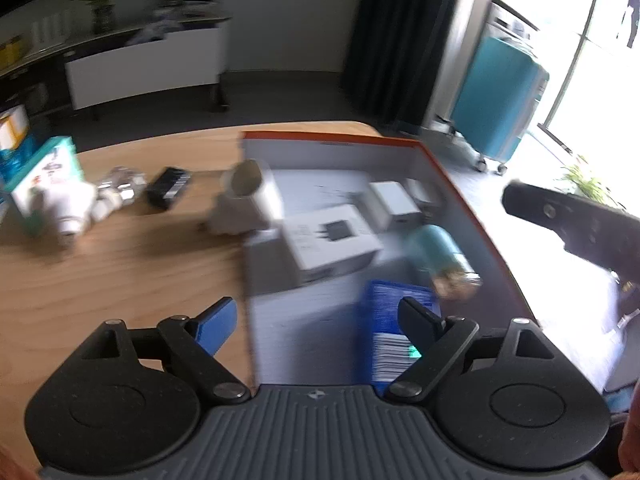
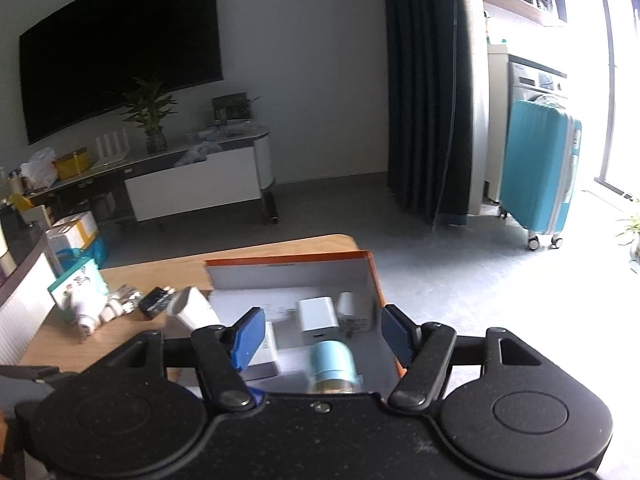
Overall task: Organize rigid objects
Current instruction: 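Open both tools to drop the package and jar into the tray, then move both tools back toward the remaining items on the table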
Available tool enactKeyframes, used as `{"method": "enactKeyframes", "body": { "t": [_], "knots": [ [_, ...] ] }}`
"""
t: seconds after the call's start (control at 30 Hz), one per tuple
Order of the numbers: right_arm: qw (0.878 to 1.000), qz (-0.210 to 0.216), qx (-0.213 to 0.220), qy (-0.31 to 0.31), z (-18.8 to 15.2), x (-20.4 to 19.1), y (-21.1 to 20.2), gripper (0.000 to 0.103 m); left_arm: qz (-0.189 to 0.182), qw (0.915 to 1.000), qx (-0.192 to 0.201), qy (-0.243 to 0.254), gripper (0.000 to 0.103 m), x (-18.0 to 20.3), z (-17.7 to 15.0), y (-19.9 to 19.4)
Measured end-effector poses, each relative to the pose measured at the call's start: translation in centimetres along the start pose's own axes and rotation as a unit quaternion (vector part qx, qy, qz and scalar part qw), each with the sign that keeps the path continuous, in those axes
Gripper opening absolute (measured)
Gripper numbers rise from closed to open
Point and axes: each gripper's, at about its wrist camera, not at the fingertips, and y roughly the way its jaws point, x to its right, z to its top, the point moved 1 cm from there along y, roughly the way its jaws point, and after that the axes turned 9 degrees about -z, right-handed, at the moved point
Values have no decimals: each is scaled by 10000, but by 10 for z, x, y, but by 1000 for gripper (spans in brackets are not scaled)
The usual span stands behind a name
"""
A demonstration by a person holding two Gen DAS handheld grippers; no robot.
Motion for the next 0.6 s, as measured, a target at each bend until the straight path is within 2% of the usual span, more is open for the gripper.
{"method": "enactKeyframes", "body": {
  "t": [0.3, 0.6],
  "knots": [
    [9979, 530, -101, -348, -2, -54, -4, 79, 538, 9971, 170, -502, 90, -54, -2, -34],
    [9925, 1025, -194, -645, -3, -113, -4, 79, 876, 9908, 416, -945, 90, -102, -4, -62]
  ]
}}
